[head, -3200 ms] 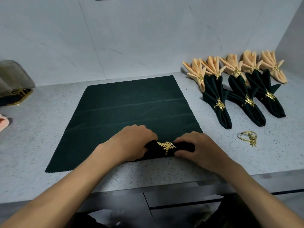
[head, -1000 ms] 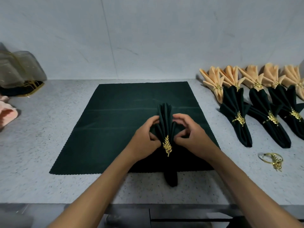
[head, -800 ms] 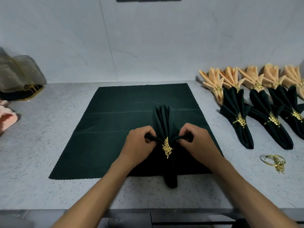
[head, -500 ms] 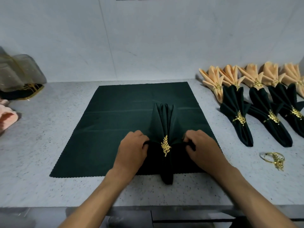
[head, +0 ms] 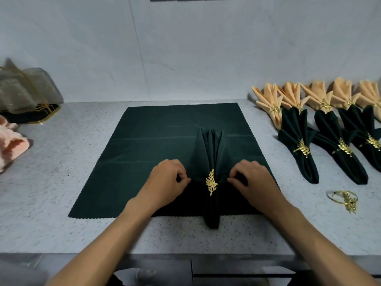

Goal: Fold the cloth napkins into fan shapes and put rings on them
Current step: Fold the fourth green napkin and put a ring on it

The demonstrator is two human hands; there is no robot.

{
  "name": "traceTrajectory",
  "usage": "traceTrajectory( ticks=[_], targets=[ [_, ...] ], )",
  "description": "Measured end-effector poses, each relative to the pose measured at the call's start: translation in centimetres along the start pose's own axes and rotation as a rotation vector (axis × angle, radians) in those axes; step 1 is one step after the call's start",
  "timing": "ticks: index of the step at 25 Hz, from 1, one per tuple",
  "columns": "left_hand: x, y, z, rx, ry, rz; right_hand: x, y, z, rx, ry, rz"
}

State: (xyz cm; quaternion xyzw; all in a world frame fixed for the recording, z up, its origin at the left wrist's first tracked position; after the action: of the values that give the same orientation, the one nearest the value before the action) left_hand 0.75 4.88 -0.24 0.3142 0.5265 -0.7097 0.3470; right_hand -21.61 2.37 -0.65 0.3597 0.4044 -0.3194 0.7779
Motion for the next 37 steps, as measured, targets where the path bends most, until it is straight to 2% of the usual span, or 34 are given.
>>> traceTrajectory(
  ticks=[2,4,5,6,8,9,11,13,16,20,24,26,28,31,34,37],
  targets=[
    [0.8,-1.1,-0.1,0.075,0.085,0.079,0.1,1.8,-0.2,-0.091,0.001,-0.143],
    [0.8,-1.3,0.3,0.056,0.172,0.066,0.3,3.3,0.4,-0.222,0.036,-0.324],
    [0.5,-1.1,1.0,0.006,0.219,0.037,0.1,3.2,1.4,-0.176,0.096,-0.318],
    [-0.1,-0.9,2.0,-0.065,0.241,-0.019,-0.4,2.2,2.7,-0.039,0.149,-0.207],
    [-1.7,-0.7,4.9,-0.18,0.18,-0.166,-1.3,-0.3,5.6,0.301,0.189,0.181],
    [-2.5,-1.0,6.2,-0.197,0.13,-0.21,-1.5,-1.0,6.8,0.402,0.177,0.339],
    [-2.9,-2.6,8.1,-0.157,0.122,-0.283,-1.2,-0.7,8.7,0.453,0.187,0.514],
    [-2.7,-3.6,8.6,-0.11,0.135,-0.305,-1.3,0.0,9.2,0.419,0.157,0.501],
    [-3.8,-1.8,7.2,-0.126,0.004,-0.32,-2.1,-0.4,7.9,0.437,0.034,0.444],
    [-3.5,3.6,3.0,-0.269,-0.055,-0.419,-2.7,-3.1,3.6,0.559,-0.09,0.422],
    [-3.0,5.2,1.9,-0.371,-0.066,-0.487,-1.9,-4.2,1.4,0.68,-0.081,0.545],
    [-3.1,5.2,2.1,-0.433,-0.141,-0.572,-2.9,-3.0,0.7,0.66,-0.165,0.448],
    [-3.5,4.5,1.8,-0.423,-0.152,-0.429,-4.1,-0.2,-0.7,0.555,-0.21,0.247],
    [-1.7,2.3,0.2,-0.308,0.022,-0.341,-2.5,4.5,-2.9,0.506,-0.028,0.119],
    [-0.7,0.4,-1.3,-0.22,0.032,-0.291,-0.3,6.6,-2.0,0.51,0.156,-0.113],
    [0.2,-1.0,-2.2,-0.154,0.085,-0.289,0.1,7.0,-0.5,0.506,0.205,-0.133]
  ],
)
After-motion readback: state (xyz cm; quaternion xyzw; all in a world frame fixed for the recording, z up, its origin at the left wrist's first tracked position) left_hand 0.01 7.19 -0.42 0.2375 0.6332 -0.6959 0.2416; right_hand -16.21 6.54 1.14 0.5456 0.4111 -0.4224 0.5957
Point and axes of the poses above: each hand's wrist, its own z-axis towards the middle knuckle, its own x-axis out of the palm, y = z × x, the point moved 7 cm from there along z, towards the middle knuckle, and after that the axes turned 5 degrees about -z, right-handed, at the moved point
